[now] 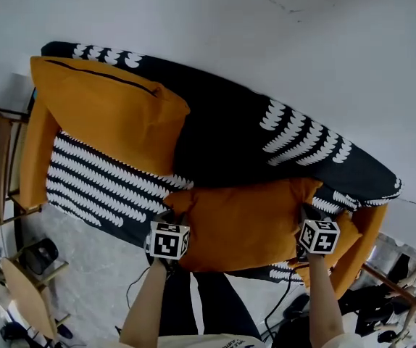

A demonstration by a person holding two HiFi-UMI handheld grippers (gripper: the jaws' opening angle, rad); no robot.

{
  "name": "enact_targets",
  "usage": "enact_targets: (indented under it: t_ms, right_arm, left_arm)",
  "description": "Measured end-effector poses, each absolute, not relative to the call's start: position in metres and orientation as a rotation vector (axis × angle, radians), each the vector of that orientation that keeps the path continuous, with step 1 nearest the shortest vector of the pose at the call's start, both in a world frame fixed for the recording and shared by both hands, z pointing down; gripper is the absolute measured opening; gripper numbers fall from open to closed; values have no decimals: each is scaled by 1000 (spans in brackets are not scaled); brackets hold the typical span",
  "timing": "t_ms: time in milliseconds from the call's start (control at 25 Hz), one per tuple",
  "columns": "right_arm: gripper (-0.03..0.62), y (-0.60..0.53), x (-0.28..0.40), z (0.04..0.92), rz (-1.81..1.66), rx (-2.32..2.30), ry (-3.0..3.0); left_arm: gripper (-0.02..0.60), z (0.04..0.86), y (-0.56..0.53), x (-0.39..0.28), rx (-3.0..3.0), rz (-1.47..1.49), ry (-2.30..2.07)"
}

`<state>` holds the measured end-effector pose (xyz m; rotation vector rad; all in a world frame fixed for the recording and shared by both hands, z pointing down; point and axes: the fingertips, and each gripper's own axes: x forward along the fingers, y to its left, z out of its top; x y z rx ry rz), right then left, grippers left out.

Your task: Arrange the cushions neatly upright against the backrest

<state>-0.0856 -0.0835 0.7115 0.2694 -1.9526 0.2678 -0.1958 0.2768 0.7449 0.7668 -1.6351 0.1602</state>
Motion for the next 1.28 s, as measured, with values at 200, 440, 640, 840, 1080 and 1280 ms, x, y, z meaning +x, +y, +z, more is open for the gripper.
enact_targets:
  t_ms: [200, 440, 640, 840, 1080, 1280]
  right_arm:
    - [18, -81, -43, 667, 315, 370, -2016]
    - [18, -78, -10, 614, 313, 449, -2089]
    - [17, -81, 8, 574, 319, 497, -2144]
    - [17, -93, 9, 543, 323, 548, -2202]
    - [17, -110, -14, 507, 332, 586, -2293]
    - [17, -121, -36, 485, 320, 583, -2356]
  left_arm:
    - [80, 701, 265, -178, 890, 231, -1700]
    - [77, 645, 251, -177, 961, 278, -1773]
    - [75, 603, 232, -185, 1025, 326, -1815]
    - [75, 560, 201, -215, 1092, 366, -1900]
    - [77, 518, 166, -266, 1130, 393, -1958]
    - [77, 496, 149, -296, 1157, 402, -1994]
